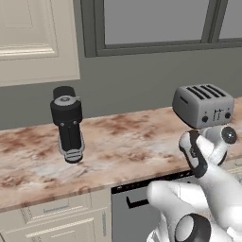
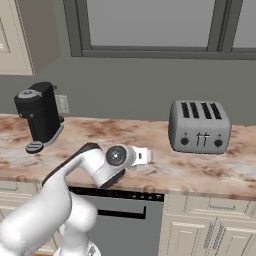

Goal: Move the drinks to the dining counter.

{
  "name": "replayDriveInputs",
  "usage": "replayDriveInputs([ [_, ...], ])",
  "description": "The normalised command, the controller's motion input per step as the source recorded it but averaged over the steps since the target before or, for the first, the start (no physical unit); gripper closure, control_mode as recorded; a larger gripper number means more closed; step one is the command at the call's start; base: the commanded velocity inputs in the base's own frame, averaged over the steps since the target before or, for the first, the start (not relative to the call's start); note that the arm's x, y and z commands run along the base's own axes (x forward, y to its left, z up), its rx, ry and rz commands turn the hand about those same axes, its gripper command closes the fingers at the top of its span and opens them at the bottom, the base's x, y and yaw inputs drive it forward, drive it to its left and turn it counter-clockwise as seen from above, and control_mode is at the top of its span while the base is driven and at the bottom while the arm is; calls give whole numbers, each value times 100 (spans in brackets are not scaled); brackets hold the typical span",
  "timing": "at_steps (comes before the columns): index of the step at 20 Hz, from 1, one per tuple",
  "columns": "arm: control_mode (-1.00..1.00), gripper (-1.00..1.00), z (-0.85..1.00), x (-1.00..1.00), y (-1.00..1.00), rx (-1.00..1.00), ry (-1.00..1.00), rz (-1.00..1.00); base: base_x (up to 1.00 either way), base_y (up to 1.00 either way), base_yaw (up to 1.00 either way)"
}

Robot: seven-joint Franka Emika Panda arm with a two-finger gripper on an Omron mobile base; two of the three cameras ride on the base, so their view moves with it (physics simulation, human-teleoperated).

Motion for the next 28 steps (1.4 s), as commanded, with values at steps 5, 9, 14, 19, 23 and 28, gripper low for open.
replayDriveInputs([
  [5,-100,100,60,-76,0,0,1,10,0,0,0],
  [9,-100,100,36,-81,5,0,-10,15,0,0,0],
  [14,-100,100,44,-77,5,0,-17,15,0,0,0],
  [19,-100,100,48,-42,13,0,-12,13,0,0,0],
  [23,-100,100,31,-7,7,0,-2,6,0,0,0],
  [28,100,100,0,0,0,0,0,0,0,0,0],
])
